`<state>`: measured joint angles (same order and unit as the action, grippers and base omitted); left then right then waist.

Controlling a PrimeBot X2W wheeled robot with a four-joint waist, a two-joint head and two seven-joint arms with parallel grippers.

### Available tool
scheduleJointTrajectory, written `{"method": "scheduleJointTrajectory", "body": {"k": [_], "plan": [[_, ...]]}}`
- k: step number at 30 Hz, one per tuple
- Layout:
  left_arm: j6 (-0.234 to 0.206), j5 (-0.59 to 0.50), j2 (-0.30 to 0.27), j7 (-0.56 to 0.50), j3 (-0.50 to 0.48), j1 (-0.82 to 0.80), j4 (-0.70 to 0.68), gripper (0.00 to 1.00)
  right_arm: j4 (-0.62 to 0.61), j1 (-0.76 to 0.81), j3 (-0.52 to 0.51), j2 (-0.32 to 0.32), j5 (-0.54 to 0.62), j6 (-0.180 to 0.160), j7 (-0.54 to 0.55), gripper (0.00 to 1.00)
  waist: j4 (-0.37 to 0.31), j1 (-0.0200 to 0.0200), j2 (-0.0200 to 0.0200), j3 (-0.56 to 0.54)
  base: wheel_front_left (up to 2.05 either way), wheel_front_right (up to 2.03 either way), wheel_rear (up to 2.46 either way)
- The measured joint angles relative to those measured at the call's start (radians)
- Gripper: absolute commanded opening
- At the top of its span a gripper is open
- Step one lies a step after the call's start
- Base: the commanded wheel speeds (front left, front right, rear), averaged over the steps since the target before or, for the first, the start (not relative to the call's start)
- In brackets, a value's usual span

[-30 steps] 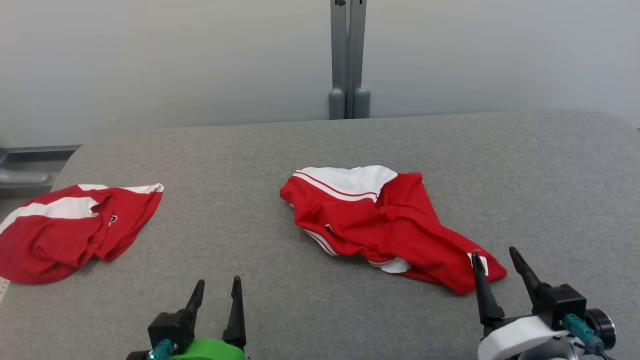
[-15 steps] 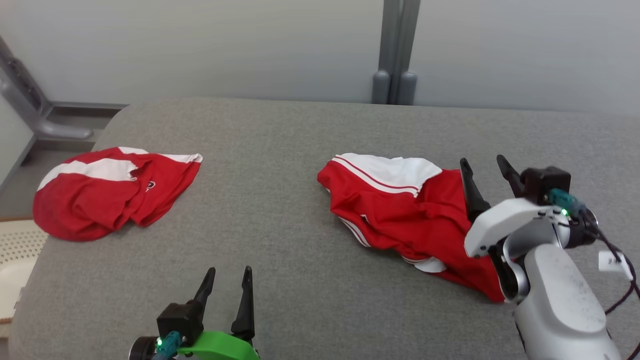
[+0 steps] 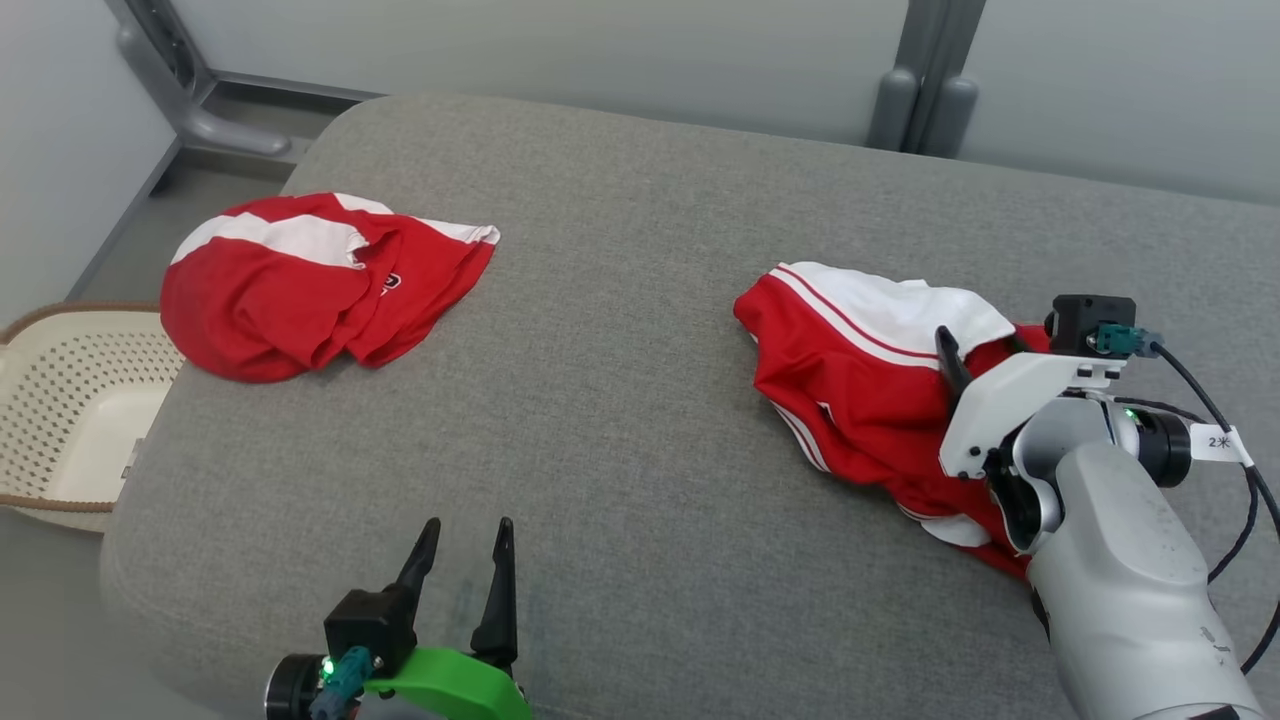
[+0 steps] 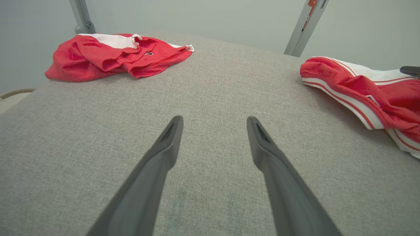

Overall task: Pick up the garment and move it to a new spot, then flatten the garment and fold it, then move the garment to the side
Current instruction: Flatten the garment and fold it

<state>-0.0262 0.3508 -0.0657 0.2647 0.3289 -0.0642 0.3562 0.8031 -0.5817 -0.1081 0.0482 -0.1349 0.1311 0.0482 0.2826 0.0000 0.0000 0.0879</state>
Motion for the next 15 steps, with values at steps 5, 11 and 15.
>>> {"method": "scheduleJointTrajectory", "body": {"k": [5, 11, 15], "plan": [[0.008, -0.004, 0.007, 0.000, 0.015, -0.001, 0.013, 1.00, 0.067, -0.027, 0.017, 0.000, -0.012, 0.000, -0.047, 0.75, 0.024, 0.0000, 0.0000, 0.015, 0.00, 0.00, 0.00], [0.009, -0.014, 0.009, 0.000, 0.024, -0.004, 0.022, 1.00, 0.119, -0.065, 0.026, 0.001, 0.012, 0.000, -0.113, 0.00, 0.024, 0.0000, 0.0000, 0.010, 0.00, 0.00, 0.00], [0.010, -0.027, 0.009, 0.000, 0.025, -0.003, 0.028, 1.00, 0.148, -0.083, 0.041, 0.001, 0.025, 0.000, -0.151, 0.00, 0.020, 0.0000, 0.0000, -0.001, 0.00, 0.00, 0.00]]}}
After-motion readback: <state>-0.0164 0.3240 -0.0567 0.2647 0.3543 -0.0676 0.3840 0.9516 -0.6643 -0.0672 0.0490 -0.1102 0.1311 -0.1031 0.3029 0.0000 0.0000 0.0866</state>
